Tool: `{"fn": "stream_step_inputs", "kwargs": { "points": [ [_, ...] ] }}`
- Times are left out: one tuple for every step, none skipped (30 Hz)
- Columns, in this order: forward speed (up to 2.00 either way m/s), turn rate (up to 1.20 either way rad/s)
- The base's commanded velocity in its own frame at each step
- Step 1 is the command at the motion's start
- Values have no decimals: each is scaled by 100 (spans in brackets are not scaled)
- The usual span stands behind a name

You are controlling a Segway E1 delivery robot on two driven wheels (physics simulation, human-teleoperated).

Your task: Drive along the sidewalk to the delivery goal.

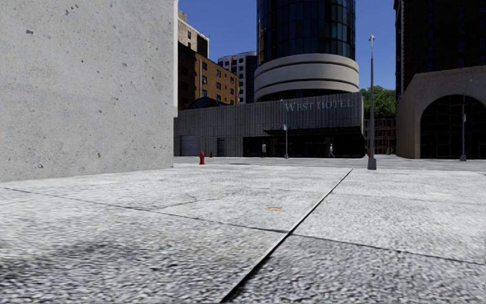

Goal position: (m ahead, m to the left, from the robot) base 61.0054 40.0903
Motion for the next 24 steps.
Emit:
{"fn": "stream_step_inputs", "kwargs": {
  "points": [
    [200,0],
    [200,0],
    [200,0],
    [200,0],
    [200,0],
    [200,0],
    [200,0],
    [200,0],
    [200,0],
    [200,0],
    [200,0],
    [200,0],
    [200,0],
    [200,0],
    [200,0],
    [200,0],
    [200,0],
    [200,0],
    [200,0],
    [200,0],
    [200,0],
    [200,0],
    [200,0],
    [200,0]
  ]
}}
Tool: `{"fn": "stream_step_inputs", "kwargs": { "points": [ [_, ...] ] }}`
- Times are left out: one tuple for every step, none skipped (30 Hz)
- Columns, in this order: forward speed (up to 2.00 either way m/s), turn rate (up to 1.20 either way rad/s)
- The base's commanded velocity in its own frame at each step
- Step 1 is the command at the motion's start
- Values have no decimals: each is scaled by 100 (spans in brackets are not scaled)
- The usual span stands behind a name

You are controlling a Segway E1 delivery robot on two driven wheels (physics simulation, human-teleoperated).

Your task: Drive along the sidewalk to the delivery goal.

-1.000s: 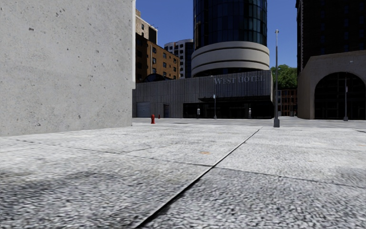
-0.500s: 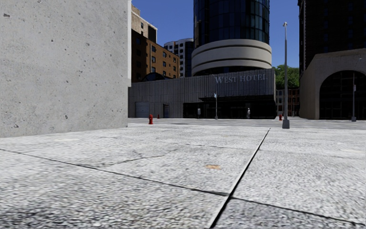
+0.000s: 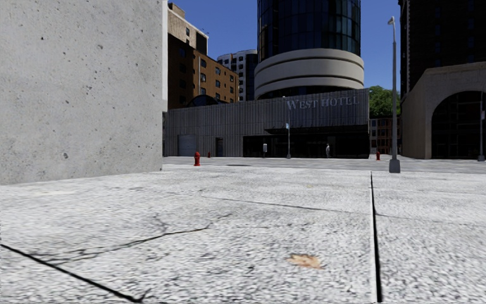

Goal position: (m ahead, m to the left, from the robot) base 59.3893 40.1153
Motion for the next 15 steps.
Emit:
{"fn": "stream_step_inputs", "kwargs": {
  "points": [
    [200,0],
    [200,0],
    [200,0],
    [200,0],
    [200,0],
    [200,0],
    [200,0],
    [200,0],
    [200,0],
    [200,0],
    [200,0],
    [200,0],
    [200,0],
    [200,0],
    [200,0]
  ]
}}
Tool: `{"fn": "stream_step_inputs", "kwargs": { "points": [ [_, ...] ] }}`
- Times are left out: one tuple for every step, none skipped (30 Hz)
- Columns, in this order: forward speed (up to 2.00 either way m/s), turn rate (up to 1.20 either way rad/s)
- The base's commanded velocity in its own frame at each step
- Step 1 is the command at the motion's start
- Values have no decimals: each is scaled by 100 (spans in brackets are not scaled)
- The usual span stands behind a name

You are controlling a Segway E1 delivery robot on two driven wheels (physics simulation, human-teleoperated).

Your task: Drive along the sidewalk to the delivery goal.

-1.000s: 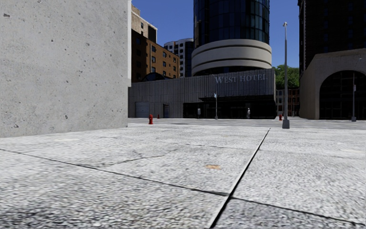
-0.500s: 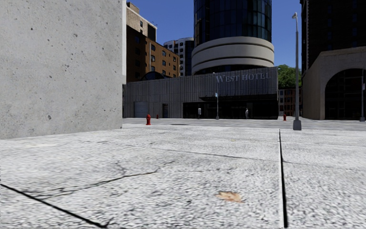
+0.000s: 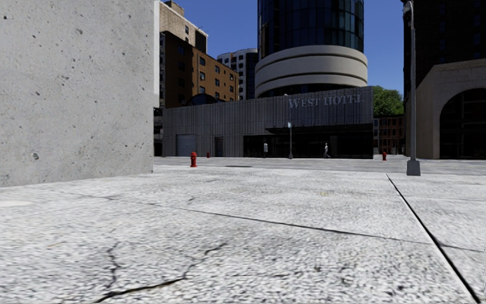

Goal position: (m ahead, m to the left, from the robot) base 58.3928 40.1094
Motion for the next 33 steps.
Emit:
{"fn": "stream_step_inputs", "kwargs": {
  "points": [
    [200,0],
    [200,0],
    [200,0],
    [200,0],
    [200,0],
    [200,0],
    [200,0],
    [200,0],
    [200,1],
    [200,1],
    [200,1],
    [200,2],
    [200,2],
    [200,2],
    [200,0],
    [200,0],
    [200,0],
    [200,0],
    [200,0],
    [200,0],
    [200,0],
    [200,0],
    [200,0],
    [200,0],
    [200,0],
    [200,3],
    [200,3],
    [200,7],
    [200,8],
    [200,8],
    [200,8],
    [200,9],
    [200,9]
  ]
}}
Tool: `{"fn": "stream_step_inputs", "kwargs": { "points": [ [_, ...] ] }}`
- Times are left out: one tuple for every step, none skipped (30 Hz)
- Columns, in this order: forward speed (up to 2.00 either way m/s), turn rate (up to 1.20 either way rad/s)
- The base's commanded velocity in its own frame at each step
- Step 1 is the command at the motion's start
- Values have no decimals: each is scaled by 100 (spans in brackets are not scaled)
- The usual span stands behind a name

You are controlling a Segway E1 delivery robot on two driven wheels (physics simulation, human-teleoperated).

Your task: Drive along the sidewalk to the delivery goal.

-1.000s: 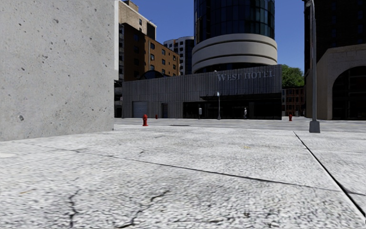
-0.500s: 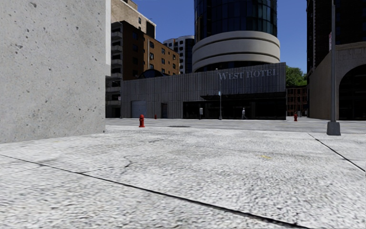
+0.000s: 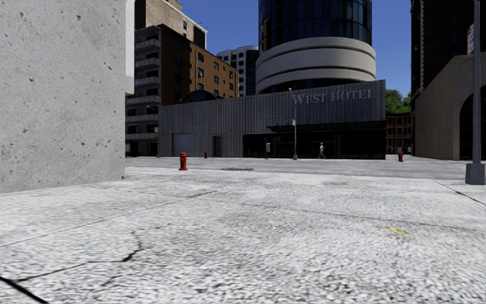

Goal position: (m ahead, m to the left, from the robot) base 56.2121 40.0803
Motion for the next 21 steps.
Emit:
{"fn": "stream_step_inputs", "kwargs": {
  "points": [
    [200,9],
    [200,10],
    [200,10],
    [200,12],
    [200,14],
    [200,17],
    [200,17],
    [200,18],
    [200,19],
    [200,20],
    [200,23],
    [200,23],
    [200,28],
    [200,32],
    [200,37],
    [200,37],
    [200,38],
    [200,39],
    [200,39],
    [200,39],
    [200,39]
  ]
}}
